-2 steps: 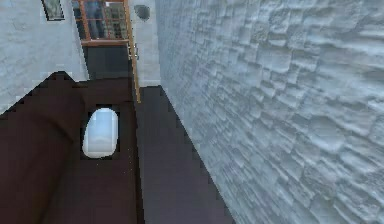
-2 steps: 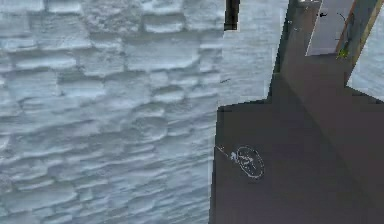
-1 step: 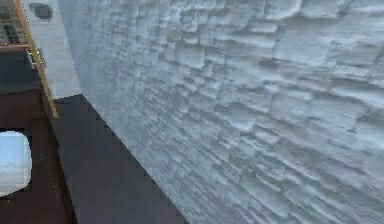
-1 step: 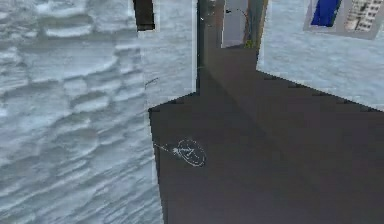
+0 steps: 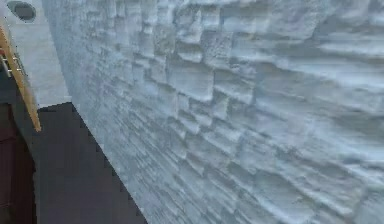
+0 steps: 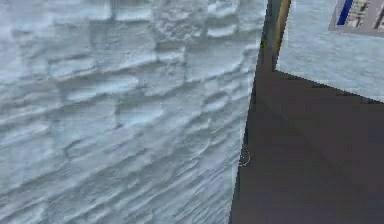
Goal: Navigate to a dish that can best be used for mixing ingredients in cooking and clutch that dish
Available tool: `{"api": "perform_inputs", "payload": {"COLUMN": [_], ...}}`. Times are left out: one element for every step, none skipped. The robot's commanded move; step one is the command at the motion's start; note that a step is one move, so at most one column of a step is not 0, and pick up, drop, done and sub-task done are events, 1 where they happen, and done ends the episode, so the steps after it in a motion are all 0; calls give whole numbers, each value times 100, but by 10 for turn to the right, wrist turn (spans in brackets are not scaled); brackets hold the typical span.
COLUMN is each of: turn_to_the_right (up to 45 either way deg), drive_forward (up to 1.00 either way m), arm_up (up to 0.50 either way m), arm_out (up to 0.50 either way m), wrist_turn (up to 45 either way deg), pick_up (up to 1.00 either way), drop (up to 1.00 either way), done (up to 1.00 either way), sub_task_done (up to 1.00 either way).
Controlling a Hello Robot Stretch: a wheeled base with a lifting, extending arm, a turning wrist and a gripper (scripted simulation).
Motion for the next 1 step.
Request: {"api": "perform_inputs", "payload": {"turn_to_the_right": [-360], "drive_forward": [0], "arm_up": [0], "arm_out": [0], "wrist_turn": [0], "pick_up": [0], "drop": [0], "done": [0], "sub_task_done": [0]}}
